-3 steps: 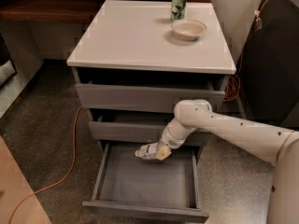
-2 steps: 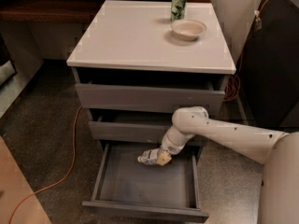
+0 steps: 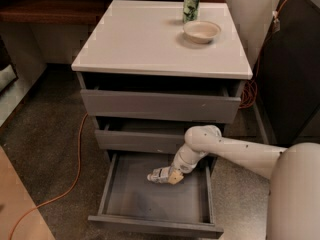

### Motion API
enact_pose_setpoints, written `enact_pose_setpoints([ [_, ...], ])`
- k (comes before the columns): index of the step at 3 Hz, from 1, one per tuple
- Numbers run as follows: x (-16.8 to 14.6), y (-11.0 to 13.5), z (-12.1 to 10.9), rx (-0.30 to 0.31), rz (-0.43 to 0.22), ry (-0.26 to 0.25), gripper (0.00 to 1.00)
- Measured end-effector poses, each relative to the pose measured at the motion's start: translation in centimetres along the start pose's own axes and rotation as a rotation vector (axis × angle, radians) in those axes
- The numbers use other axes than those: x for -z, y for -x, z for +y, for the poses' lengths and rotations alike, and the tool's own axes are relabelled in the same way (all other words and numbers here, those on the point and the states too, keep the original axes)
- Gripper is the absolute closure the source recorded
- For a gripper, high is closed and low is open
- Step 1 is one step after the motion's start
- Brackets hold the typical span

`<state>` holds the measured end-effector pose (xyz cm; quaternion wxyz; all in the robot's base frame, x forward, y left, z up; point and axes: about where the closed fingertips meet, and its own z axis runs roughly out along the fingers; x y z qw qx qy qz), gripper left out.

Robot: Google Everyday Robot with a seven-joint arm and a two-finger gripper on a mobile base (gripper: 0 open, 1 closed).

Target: Place blue plastic bottle into bottom drawer

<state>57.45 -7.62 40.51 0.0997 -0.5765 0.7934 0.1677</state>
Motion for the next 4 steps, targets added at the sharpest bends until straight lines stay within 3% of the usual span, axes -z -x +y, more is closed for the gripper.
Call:
enact_pose_setpoints([
  [2,-6.6,-1.3,-2.5,0.028,0.018,-0.012,1.00],
  [4,-12.2,-2.6,-2.6,0.056,0.044,-0.024,1.00],
])
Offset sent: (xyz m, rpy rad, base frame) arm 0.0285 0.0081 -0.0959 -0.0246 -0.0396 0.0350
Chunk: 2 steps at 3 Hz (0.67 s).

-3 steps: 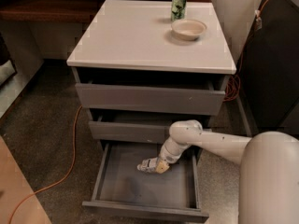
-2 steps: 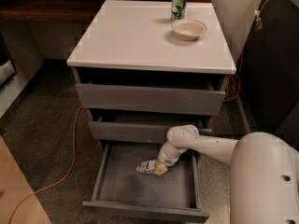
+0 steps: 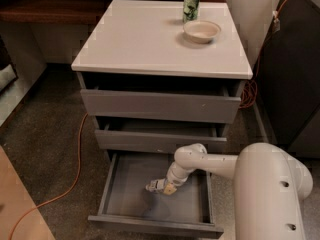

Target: Place blue plastic bottle into bottom drawer

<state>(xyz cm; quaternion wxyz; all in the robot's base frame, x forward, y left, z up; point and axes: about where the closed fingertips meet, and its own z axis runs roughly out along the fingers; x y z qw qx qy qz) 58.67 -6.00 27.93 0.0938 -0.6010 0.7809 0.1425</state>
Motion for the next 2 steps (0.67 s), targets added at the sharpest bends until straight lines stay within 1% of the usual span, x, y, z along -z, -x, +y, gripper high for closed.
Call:
enact_pose_setpoints([
  [1,-3.0,-1.0,0.3,-0.001,0.020,0.003,0.78],
  [2,-5.3,-2.3,0.4,-0.013,0.051,0.017,0.47],
])
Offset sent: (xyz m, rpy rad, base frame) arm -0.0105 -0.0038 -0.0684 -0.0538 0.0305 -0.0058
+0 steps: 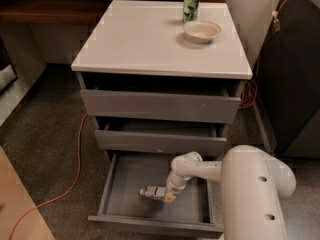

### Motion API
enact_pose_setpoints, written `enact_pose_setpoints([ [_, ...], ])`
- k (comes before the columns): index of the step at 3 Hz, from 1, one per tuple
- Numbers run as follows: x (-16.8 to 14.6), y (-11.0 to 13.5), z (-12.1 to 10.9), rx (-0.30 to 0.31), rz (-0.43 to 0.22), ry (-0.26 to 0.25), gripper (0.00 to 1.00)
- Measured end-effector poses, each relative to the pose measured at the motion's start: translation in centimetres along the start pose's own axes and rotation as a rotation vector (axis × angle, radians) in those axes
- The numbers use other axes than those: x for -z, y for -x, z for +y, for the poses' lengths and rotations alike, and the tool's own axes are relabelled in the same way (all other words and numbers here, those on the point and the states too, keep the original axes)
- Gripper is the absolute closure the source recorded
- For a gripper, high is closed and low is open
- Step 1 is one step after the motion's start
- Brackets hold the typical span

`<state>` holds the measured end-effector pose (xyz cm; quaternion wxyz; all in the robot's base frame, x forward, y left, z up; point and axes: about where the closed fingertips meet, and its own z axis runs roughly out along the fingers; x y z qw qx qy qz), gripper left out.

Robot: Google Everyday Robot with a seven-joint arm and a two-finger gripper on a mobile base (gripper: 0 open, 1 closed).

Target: Place blue plastic bottle into bottom drawer

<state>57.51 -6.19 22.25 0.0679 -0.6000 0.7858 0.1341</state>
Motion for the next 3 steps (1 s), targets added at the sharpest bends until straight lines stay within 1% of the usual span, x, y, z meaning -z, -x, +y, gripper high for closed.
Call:
enact_pose_setpoints([
  [1,-1.54,-1.15,0.06,-0.015,0.041,0.018,0.16],
  [2,-1.66,-1.14,0.24,-0.014,0.040,0.020,0.00],
  [3,-1.67,-1.14,0.25,-0.014,0.040,0.021,0.00],
])
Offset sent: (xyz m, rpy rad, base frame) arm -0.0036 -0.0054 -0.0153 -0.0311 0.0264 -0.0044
